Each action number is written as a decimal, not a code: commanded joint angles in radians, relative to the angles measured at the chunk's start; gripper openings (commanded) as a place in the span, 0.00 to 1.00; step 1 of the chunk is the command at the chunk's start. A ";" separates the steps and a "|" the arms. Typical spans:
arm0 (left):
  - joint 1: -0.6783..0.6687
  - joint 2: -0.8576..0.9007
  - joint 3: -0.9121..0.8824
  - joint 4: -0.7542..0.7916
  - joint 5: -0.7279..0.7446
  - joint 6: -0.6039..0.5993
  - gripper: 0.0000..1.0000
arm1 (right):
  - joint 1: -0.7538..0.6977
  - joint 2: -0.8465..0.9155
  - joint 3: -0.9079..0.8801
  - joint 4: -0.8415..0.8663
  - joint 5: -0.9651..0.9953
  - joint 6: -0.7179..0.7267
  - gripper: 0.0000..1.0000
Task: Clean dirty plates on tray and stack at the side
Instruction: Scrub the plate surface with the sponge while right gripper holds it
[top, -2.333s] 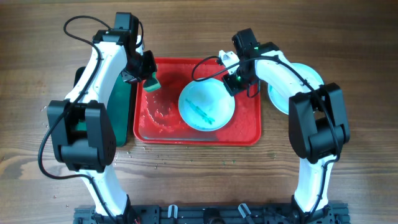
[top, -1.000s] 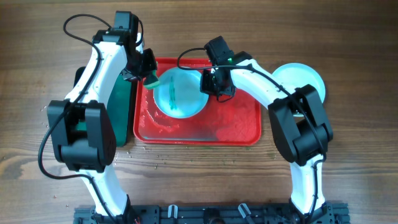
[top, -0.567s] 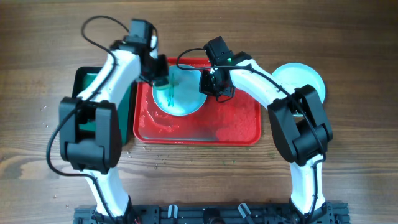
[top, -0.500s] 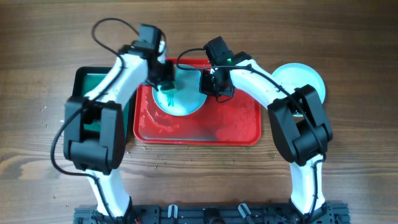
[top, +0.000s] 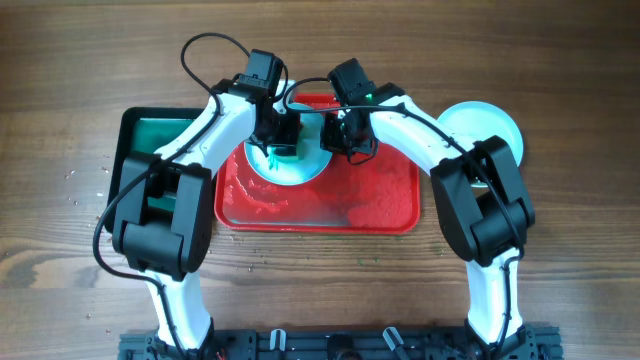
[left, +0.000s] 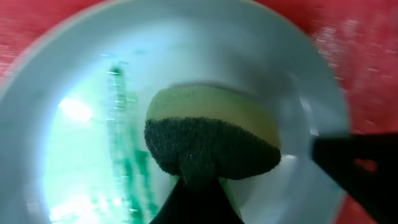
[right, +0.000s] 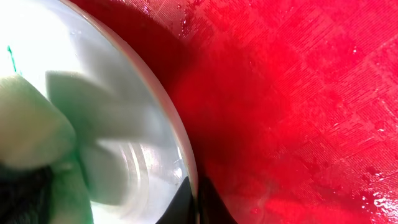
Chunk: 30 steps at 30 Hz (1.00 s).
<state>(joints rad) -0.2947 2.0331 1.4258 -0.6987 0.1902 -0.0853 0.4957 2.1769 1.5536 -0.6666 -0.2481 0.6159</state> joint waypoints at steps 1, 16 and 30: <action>0.025 0.009 -0.006 0.012 -0.250 -0.033 0.04 | -0.005 0.027 -0.006 0.011 -0.014 -0.014 0.04; -0.024 0.009 -0.006 -0.100 0.163 0.115 0.04 | -0.005 0.027 -0.006 0.012 -0.016 -0.018 0.04; 0.009 0.009 -0.006 0.146 -0.255 -0.090 0.04 | -0.005 0.027 -0.006 0.014 -0.031 -0.037 0.04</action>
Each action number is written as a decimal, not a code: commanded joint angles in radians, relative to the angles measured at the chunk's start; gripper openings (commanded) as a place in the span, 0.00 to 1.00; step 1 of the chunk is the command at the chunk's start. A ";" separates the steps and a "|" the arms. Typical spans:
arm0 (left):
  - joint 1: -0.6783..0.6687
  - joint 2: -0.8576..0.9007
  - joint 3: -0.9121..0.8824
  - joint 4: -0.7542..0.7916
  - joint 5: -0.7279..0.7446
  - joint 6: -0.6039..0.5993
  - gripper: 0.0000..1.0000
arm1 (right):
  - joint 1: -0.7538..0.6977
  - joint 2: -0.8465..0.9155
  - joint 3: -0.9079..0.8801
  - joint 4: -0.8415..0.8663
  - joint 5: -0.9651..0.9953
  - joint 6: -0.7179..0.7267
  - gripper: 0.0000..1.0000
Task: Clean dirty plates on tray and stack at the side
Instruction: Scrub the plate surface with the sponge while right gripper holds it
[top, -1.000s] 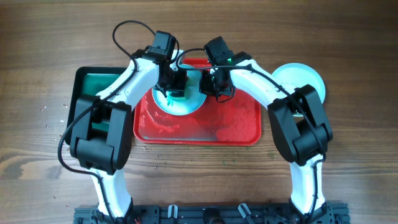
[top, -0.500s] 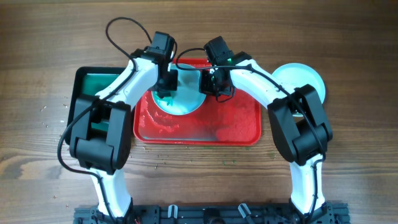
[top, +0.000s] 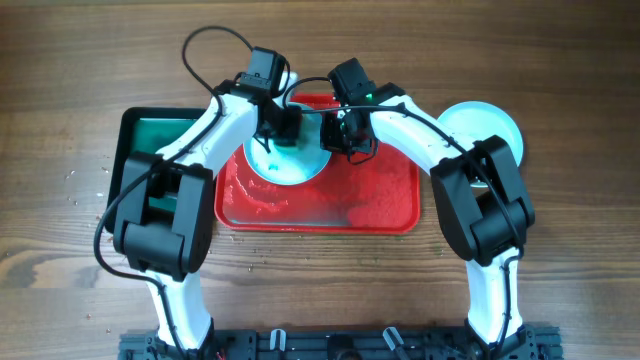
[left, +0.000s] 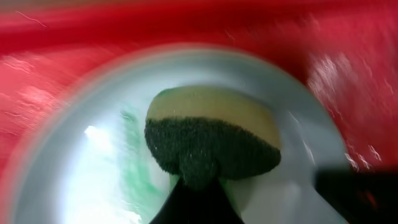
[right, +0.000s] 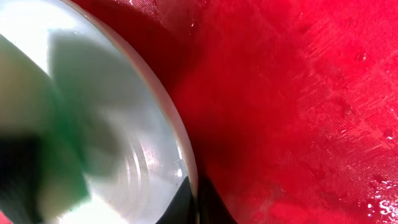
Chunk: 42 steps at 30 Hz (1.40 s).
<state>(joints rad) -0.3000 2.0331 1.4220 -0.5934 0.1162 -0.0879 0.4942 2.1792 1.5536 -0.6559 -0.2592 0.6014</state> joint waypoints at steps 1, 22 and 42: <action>0.014 0.009 -0.003 0.054 -0.190 -0.089 0.04 | -0.003 0.025 -0.006 0.004 -0.023 -0.025 0.04; 0.004 0.010 -0.003 -0.144 0.246 0.159 0.04 | -0.074 0.025 -0.006 -0.027 -0.206 -0.132 0.04; 0.005 0.090 -0.003 -0.351 0.423 0.339 0.04 | -0.074 0.025 -0.006 -0.025 -0.205 -0.150 0.04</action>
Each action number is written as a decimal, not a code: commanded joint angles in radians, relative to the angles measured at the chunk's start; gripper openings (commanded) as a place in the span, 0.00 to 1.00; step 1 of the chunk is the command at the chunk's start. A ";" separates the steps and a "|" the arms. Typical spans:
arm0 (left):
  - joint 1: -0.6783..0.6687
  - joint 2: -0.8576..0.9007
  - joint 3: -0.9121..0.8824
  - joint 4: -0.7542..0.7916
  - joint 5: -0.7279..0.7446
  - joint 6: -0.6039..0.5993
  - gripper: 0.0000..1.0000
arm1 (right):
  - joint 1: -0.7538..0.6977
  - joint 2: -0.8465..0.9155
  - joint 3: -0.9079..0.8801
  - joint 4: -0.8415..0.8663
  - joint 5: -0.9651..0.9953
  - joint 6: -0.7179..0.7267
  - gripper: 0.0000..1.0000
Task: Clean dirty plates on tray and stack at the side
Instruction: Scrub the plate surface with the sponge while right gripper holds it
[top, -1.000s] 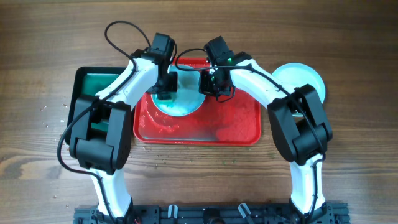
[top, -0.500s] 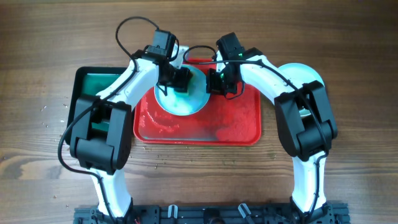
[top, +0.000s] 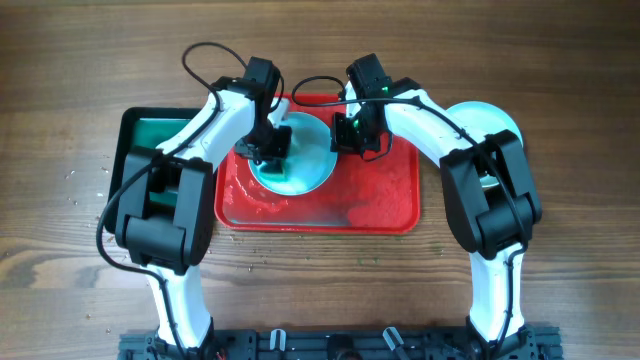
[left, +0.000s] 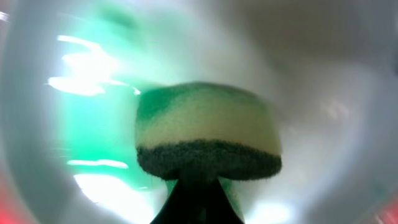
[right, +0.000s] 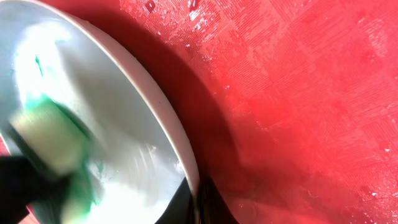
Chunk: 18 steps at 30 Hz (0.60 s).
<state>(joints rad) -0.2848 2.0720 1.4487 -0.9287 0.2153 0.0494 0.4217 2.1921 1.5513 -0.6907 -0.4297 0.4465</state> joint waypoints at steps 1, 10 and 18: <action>-0.010 0.051 -0.030 -0.005 0.350 0.209 0.04 | -0.002 0.012 -0.004 0.010 -0.035 0.005 0.04; -0.010 0.051 -0.030 0.306 0.077 0.014 0.04 | -0.002 0.012 -0.004 0.013 -0.035 0.005 0.04; -0.008 0.051 -0.030 0.255 -0.484 -0.440 0.04 | -0.002 0.012 -0.004 0.013 -0.035 0.000 0.04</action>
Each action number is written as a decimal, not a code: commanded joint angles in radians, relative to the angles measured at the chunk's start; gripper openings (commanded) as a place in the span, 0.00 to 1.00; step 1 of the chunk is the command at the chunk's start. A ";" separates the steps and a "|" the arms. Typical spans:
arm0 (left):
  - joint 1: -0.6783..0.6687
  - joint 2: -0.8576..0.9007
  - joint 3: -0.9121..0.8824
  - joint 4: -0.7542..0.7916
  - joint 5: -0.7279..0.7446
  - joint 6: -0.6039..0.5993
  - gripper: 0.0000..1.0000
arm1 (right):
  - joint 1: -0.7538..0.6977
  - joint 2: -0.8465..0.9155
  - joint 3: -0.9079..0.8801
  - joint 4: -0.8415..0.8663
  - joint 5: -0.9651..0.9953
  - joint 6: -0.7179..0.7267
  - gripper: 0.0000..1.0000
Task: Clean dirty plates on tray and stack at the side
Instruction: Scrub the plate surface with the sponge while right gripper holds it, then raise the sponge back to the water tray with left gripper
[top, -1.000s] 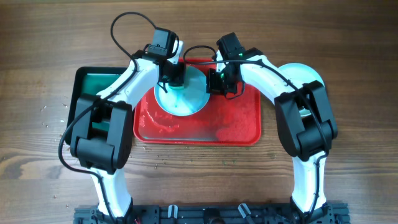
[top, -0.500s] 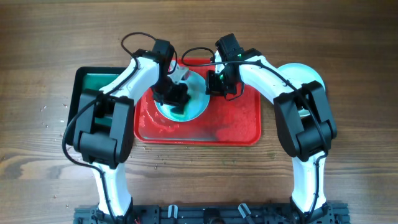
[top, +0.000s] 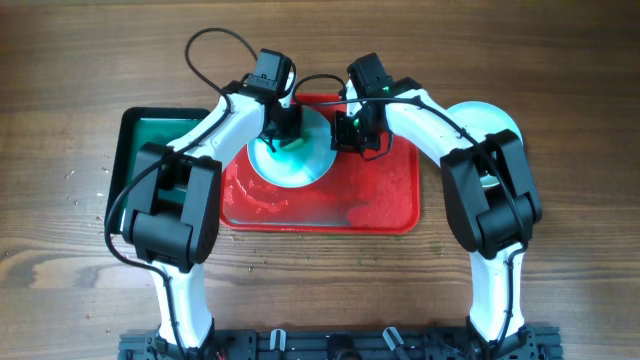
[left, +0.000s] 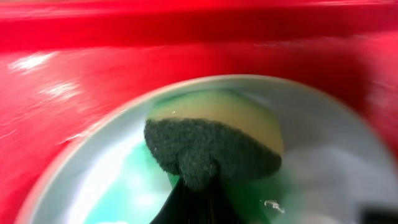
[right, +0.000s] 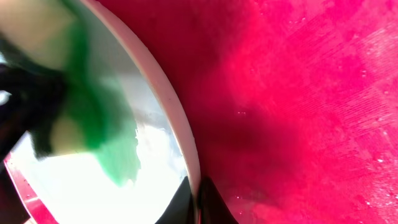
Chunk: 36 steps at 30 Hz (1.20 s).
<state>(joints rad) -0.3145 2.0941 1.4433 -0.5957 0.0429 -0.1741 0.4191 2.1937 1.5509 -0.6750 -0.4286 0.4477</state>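
Note:
A pale plate (top: 300, 160) smeared with green (right: 106, 143) sits on the red tray (top: 380, 200). My left gripper (top: 283, 125) is shut on a yellow sponge with a dark scouring side (left: 214, 140). The sponge presses on the plate's far part (left: 323, 168), close to the rim. My right gripper (top: 347, 132) is shut on the plate's right rim (right: 171, 118), one finger on each side of it (right: 198, 186). The plate looks tipped up on that side.
A stack of pale plates (top: 490, 125) stands on the wooden table right of the tray. A dark green bin (top: 150, 140) sits to the tray's left. Wet residue lies on the tray's near part (top: 350, 212).
The left gripper with the sponge has gone from the plate's near-left part to its far edge. The right gripper still pinches the rim in the same place.
The sponge stood on the middle of the plate beside green streaks, then near the far rim. By 0.6 s ago the right gripper and plate sat slightly further right, with the sponge near-left. Now the sponge is at the far rim, the green spread wider.

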 joint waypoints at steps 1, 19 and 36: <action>0.022 0.029 -0.024 -0.137 -0.313 -0.287 0.04 | 0.001 0.010 -0.004 -0.003 -0.036 -0.002 0.04; 0.035 0.029 -0.024 -0.076 0.451 0.118 0.04 | 0.002 0.010 -0.004 0.002 -0.037 0.000 0.04; 0.181 -0.101 0.354 -0.338 -0.077 -0.182 0.04 | 0.074 0.010 -0.004 0.005 0.100 0.114 0.06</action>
<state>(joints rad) -0.1467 2.0850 1.7340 -0.8879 0.0006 -0.3367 0.4641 2.1937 1.5513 -0.6716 -0.3813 0.5274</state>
